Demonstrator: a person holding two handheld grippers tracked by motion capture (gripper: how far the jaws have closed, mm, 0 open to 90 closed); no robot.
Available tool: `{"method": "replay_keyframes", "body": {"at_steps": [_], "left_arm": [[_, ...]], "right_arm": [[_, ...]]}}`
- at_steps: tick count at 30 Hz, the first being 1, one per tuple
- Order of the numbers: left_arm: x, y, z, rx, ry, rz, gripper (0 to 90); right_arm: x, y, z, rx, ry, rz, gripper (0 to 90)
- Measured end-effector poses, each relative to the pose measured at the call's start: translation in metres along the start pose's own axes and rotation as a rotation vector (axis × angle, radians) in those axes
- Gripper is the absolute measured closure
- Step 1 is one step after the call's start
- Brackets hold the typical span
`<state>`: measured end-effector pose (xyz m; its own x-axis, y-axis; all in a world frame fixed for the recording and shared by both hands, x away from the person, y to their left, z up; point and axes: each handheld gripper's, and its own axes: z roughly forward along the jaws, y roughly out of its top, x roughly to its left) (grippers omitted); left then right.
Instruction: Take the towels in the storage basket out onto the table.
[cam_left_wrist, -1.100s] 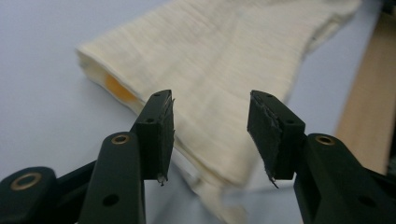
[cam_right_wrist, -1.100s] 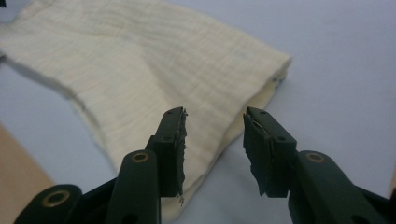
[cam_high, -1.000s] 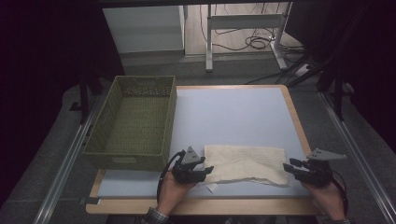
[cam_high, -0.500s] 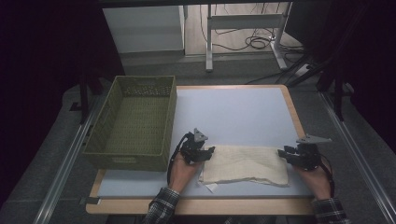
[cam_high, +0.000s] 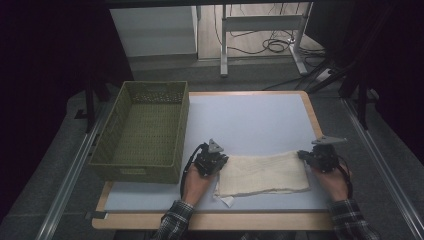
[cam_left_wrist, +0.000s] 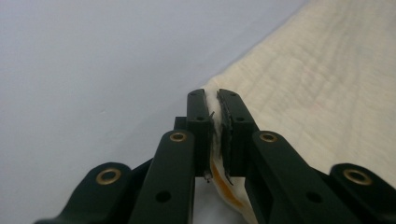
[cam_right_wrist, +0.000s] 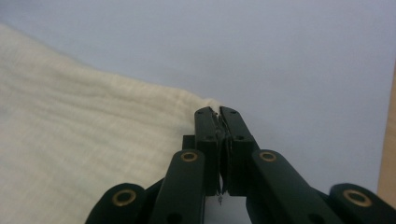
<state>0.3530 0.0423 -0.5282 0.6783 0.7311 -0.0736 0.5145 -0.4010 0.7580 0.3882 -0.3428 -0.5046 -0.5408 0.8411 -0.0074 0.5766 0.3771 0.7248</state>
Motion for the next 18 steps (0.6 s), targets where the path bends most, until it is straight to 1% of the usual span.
{"method": "replay_keyframes", "body": {"at_steps": [4, 6, 7, 8, 9, 11, 12, 15, 18], "left_arm": [[-0.006, -0.006, -0.01, -0.016, -0.01, -0.006, 83.5], [-0.008, -0.009, -0.013, -0.021, -0.013, -0.009, 82.4], [-0.007, -0.009, -0.012, -0.024, 0.0, -0.007, 79.7], [-0.006, -0.009, -0.011, -0.027, 0.028, 0.0, 74.5], [-0.005, -0.008, -0.01, -0.03, 0.042, -0.001, 65.4], [0.0, -0.006, -0.008, -0.047, 0.047, -0.009, 62.6], [0.003, -0.006, -0.006, -0.047, 0.053, -0.01, 61.0], [0.008, -0.007, 0.0, -0.019, 0.056, -0.001, 59.4], [0.01, -0.01, 0.005, 0.007, 0.085, 0.022, 55.3]], "right_arm": [[-0.008, 0.014, 0.016, 0.0, -0.002, 0.0, 86.7], [-0.01, 0.018, 0.024, 0.007, 0.005, 0.008, 86.6], [-0.01, 0.019, 0.027, 0.014, 0.009, 0.014, 86.4], [-0.01, 0.02, 0.029, 0.019, 0.011, 0.012, 86.2], [-0.009, 0.02, 0.031, 0.022, 0.008, 0.005, 85.9], [-0.007, 0.02, 0.03, 0.015, 0.01, 0.003, 84.2], [-0.007, 0.02, 0.028, 0.012, 0.016, 0.009, 82.3], [-0.008, 0.019, 0.02, 0.002, 0.02, 0.019, 77.1], [-0.01, 0.017, 0.012, -0.004, 0.037, 0.036, 73.0]]}}
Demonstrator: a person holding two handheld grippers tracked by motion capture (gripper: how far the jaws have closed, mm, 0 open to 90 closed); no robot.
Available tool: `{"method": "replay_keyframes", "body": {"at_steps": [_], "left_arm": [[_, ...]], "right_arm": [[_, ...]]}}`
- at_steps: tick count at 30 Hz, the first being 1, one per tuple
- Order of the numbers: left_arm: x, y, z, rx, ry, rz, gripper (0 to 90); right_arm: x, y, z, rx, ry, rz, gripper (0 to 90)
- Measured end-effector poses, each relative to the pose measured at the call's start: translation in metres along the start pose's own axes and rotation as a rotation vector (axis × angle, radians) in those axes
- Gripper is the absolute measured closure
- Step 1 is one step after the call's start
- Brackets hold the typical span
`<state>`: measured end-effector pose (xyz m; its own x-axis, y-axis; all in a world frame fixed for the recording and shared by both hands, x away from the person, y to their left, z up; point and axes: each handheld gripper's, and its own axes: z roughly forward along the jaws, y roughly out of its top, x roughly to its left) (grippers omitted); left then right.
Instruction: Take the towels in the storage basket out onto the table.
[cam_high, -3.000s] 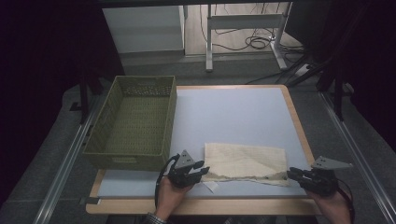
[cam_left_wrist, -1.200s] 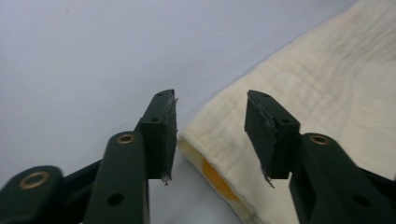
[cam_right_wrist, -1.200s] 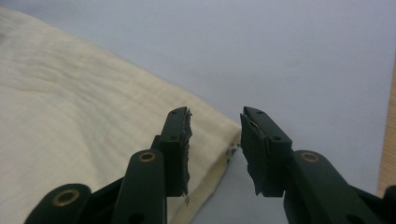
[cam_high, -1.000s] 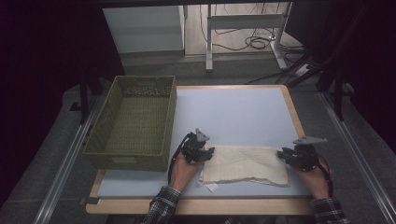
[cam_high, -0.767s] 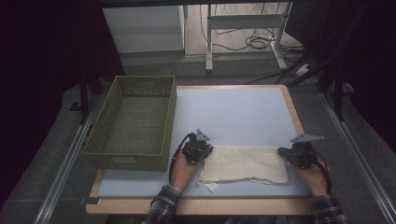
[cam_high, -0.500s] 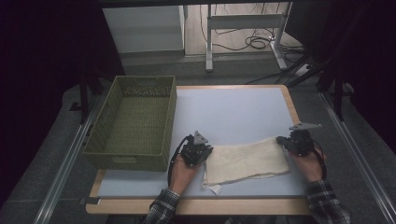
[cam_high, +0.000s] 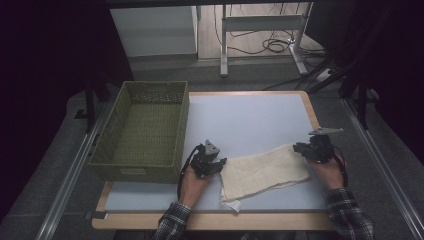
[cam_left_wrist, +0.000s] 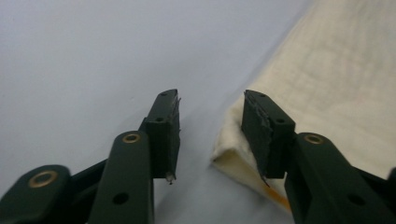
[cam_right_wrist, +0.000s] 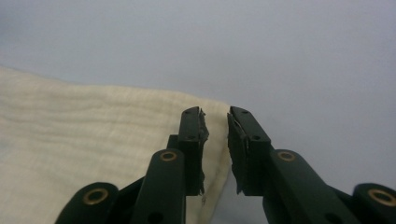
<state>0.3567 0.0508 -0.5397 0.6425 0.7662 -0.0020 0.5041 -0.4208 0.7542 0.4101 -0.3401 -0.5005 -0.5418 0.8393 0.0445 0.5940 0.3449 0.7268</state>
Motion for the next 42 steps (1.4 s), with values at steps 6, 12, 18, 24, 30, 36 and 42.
{"method": "replay_keyframes", "body": {"at_steps": [6, 12, 18, 24, 30, 36, 42], "left_arm": [[0.004, 0.001, 0.002, 0.011, 0.012, -0.02, 44.0], [0.008, 0.001, 0.005, 0.021, 0.019, -0.075, 33.9], [0.009, 0.0, 0.006, 0.018, 0.019, -0.095, 29.0], [0.009, 0.0, 0.005, 0.018, 0.018, -0.096, 29.1], [0.009, 0.0, 0.005, 0.018, 0.016, -0.096, 29.1], [0.01, 0.0, 0.005, 0.019, 0.015, -0.096, 29.1], [0.01, 0.0, 0.005, 0.023, 0.015, -0.094, 29.1]], "right_arm": [[0.004, -0.01, -0.011, 0.01, 0.021, -0.015, 65.4], [0.018, -0.02, -0.019, 0.007, 0.062, -0.034, 58.6], [0.04, -0.028, -0.025, 0.015, 0.094, -0.076, 54.2], [0.066, -0.031, -0.025, 0.025, 0.143, -0.124, 53.2], [0.094, -0.029, -0.022, 0.032, 0.187, -0.18, 52.5], [0.123, -0.026, -0.016, 0.039, 0.256, -0.235, 53.0], [0.151, -0.024, -0.008, 0.055, 0.33, -0.278, 56.7]]}}
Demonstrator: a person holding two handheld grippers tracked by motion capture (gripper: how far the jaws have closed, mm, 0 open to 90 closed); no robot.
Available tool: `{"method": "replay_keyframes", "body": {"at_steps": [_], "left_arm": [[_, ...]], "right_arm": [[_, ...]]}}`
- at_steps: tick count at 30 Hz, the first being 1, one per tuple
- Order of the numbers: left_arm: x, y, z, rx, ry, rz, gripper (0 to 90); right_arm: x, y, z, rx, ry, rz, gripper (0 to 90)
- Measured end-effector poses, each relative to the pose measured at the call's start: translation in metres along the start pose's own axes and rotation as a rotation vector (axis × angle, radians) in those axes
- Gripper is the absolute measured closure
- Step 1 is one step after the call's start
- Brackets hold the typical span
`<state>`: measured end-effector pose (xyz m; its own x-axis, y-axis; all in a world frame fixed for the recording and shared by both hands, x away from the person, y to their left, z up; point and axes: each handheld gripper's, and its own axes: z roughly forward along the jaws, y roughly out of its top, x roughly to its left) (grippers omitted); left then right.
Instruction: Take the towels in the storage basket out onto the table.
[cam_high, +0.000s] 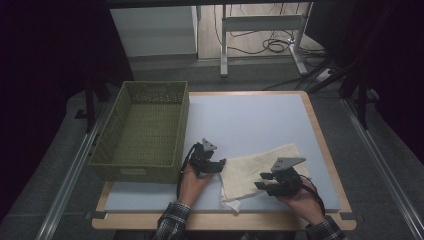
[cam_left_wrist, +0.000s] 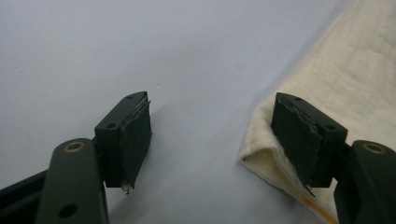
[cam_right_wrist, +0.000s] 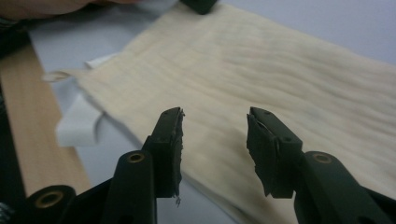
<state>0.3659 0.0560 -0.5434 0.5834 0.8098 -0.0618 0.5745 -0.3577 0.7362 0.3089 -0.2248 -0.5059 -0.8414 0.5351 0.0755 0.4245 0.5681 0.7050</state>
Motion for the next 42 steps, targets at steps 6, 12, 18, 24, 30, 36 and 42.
{"method": "replay_keyframes", "body": {"at_steps": [6, 12, 18, 24, 30, 36, 42], "left_arm": [[0.0, 0.0, 0.0, 0.0, 0.0, -0.001, 29.1], [0.0, 0.0, 0.0, -0.001, -0.001, -0.001, 29.1], [0.0, 0.0, 0.0, 0.0, -0.001, 0.0, 29.2], [0.0, 0.0, 0.0, -0.004, 0.003, 0.0, 30.5], [-0.004, -0.001, -0.003, -0.01, -0.063, 0.06, 62.0], [-0.004, 0.002, -0.003, -0.012, -0.111, 0.041, 86.3], [-0.004, 0.009, -0.009, -0.051, -0.119, 0.043, 86.8]], "right_arm": [[0.023, 0.01, 0.017, 0.014, 0.07, -0.046, 58.6], [0.045, 0.019, 0.036, 0.029, 0.125, -0.083, 58.6], [0.065, 0.026, 0.055, 0.049, 0.154, -0.129, 57.8], [0.078, 0.027, 0.064, 0.061, 0.067, -0.199, 68.8], [0.079, 0.027, 0.062, 0.067, 0.033, -0.215, 83.7], [0.072, 0.029, 0.062, 0.069, 0.077, -0.177, 85.1], [0.07, 0.032, 0.051, 0.008, 0.093, -0.163, 85.1]]}}
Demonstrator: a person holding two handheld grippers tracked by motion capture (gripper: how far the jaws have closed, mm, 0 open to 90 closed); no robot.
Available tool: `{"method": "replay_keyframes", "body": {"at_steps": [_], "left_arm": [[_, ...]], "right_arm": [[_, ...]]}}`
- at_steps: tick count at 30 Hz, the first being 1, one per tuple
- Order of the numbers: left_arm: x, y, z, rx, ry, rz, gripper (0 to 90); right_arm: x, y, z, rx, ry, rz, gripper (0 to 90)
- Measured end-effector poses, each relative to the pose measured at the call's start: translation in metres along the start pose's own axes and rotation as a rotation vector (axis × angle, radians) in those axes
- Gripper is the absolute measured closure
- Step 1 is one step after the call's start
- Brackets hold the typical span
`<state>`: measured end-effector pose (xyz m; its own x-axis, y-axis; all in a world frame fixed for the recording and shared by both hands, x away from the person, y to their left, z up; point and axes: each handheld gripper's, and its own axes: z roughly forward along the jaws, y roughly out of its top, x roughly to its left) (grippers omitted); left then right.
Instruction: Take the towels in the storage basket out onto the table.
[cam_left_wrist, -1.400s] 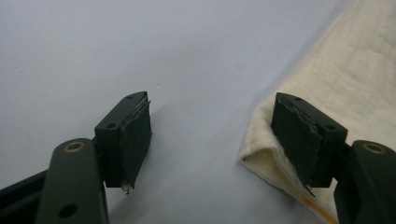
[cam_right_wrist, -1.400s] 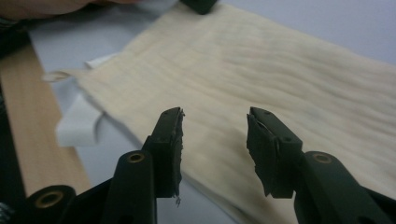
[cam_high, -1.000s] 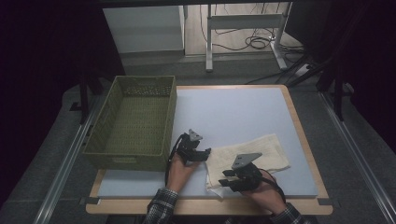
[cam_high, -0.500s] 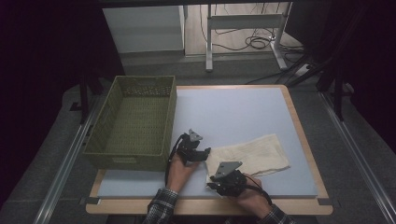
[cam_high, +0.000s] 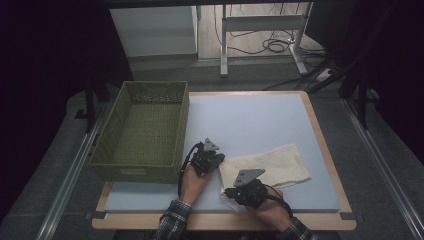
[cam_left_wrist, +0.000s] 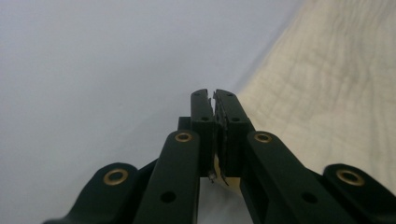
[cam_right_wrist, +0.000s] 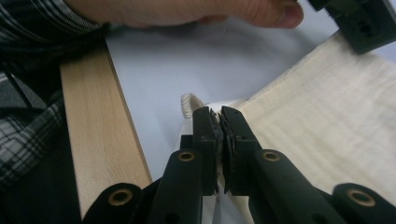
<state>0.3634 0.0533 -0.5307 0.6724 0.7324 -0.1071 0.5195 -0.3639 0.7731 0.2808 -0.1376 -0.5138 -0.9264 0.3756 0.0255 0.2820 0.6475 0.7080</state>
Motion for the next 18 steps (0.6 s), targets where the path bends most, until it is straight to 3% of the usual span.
{"method": "replay_keyframes", "body": {"at_steps": [8, 18], "left_arm": [[-0.008, 0.025, -0.007, -0.055, -0.01, 0.043, 86.9], [-0.019, 0.054, 0.009, -0.086, -0.086, 0.097, 86.8]], "right_arm": [[-0.013, -0.001, -0.03, -0.061, -0.03, 0.027, 85.1], [-0.032, -0.019, -0.066, -0.113, -0.107, 0.081, 85.0]]}}
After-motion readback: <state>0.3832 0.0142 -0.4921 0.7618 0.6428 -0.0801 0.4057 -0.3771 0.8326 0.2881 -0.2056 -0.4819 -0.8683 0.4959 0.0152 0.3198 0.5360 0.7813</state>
